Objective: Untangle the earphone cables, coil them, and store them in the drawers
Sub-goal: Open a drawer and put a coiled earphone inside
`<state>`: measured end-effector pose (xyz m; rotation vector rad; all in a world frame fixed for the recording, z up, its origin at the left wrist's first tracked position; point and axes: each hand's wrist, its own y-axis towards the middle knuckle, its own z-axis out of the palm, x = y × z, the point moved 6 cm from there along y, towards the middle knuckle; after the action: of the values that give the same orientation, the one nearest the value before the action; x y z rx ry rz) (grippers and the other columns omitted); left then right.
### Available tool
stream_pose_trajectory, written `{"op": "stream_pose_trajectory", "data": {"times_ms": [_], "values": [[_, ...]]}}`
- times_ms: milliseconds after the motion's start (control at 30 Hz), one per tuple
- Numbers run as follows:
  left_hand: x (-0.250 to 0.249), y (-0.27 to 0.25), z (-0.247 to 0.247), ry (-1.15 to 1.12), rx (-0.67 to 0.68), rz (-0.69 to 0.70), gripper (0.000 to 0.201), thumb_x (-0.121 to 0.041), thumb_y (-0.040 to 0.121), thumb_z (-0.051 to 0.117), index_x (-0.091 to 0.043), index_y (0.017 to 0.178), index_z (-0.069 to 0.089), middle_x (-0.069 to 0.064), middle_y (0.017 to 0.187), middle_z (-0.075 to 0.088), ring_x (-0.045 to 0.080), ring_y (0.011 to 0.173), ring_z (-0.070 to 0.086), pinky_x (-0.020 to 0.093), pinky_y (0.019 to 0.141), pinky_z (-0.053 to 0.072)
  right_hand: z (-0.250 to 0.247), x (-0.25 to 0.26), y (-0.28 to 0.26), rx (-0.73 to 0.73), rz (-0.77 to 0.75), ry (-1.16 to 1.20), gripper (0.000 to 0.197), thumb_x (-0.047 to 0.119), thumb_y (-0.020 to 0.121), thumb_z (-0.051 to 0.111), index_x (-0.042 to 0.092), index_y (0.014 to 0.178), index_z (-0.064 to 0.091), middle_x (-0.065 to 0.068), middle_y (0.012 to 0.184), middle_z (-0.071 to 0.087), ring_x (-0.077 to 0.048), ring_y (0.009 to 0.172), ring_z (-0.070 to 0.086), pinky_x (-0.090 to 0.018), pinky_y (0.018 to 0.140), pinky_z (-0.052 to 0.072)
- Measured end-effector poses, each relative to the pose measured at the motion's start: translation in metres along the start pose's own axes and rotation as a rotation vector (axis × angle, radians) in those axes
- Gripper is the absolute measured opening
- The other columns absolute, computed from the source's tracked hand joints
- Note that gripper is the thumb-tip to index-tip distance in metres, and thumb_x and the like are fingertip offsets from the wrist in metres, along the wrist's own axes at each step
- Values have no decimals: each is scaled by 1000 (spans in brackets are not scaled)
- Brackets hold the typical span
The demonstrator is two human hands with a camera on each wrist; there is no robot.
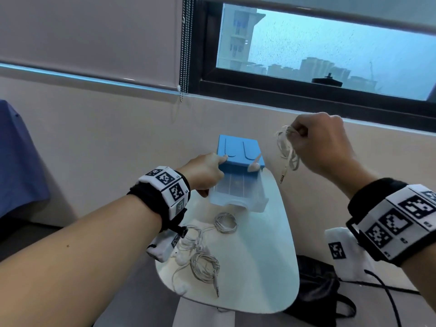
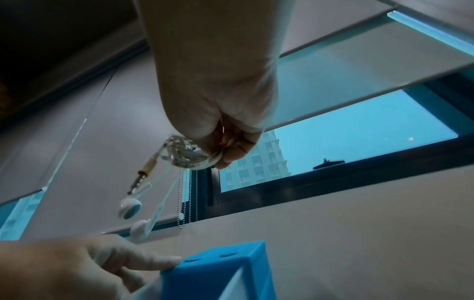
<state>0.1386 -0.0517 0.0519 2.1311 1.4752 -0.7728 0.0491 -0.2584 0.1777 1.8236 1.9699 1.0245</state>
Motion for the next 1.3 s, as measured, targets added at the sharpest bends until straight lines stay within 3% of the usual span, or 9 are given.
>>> {"op": "stream_pose_trajectory", "data": {"times_ms": [133,367,633,767,867,1000,1100,1200,1300], "values": [[1,-1,0,-16,3,-6,69,-6,98,40,-31,161,29,2,89,52,25,62,66,34,57,62,45,14,9,91,63,103,26,11,90,66,16,64,64,-8,61,60,-25,61,52,-29,58,30],[-5,-7,-2,23,-24,40,67,-7,99,42,-27,161,30,16,135,52,23,67,66,36,59,64,133,5,-18,382,310,-128,12,24,84,73,14,84,67,-5,89,60,-27,78,59,-37,78,56],[-2,-4,0,46,-24,36,66,-9,100,44,-28,162,29,5,112,48,21,70,64,34,60,63,128,30,-14,394,149,-415,13,9,91,62,19,94,55,2,72,39,-25,75,51,-36,74,40],[-3,-4,0,64,-25,39,65,-13,101,46,-28,162,29,14,138,54,29,97,62,39,83,60,122,28,-13,428,81,-414,15,19,94,65,17,93,51,2,76,42,-17,64,47,-32,63,39],[-2,-3,0,42,-40,41,65,-13,100,46,-28,161,30,12,126,57,22,79,62,34,70,62,110,21,-15,395,46,-344,8,24,89,64,17,93,63,0,82,52,-17,65,50,-32,60,42],[-2,-7,-2,33,-45,33,65,-13,98,45,-31,160,33,1,101,51,25,67,71,34,58,63,93,17,-31,325,-120,-26,32,46,84,59,30,111,65,6,106,65,-21,95,61,-40,81,50],[-6,-14,-7,131,-103,52,55,-23,98,42,-35,151,45,1,106,63,25,77,70,38,75,60,100,14,-56,605,-245,-47,83,72,74,67,50,146,30,13,147,39,-17,129,37,-49,103,35],[-8,-17,-7,256,-154,73,44,-31,101,34,-32,140,54,8,134,62,33,110,60,42,92,48,112,-3,-59,639,-212,-137,109,62,71,76,52,154,5,10,165,13,-24,148,15,-58,117,26],[-10,-13,-6,260,-171,78,39,-34,101,32,-28,127,60,7,128,63,33,108,58,42,87,45,119,-16,-40,585,-72,-78,107,47,76,78,43,159,10,9,166,14,-24,152,13,-54,118,23]]}}
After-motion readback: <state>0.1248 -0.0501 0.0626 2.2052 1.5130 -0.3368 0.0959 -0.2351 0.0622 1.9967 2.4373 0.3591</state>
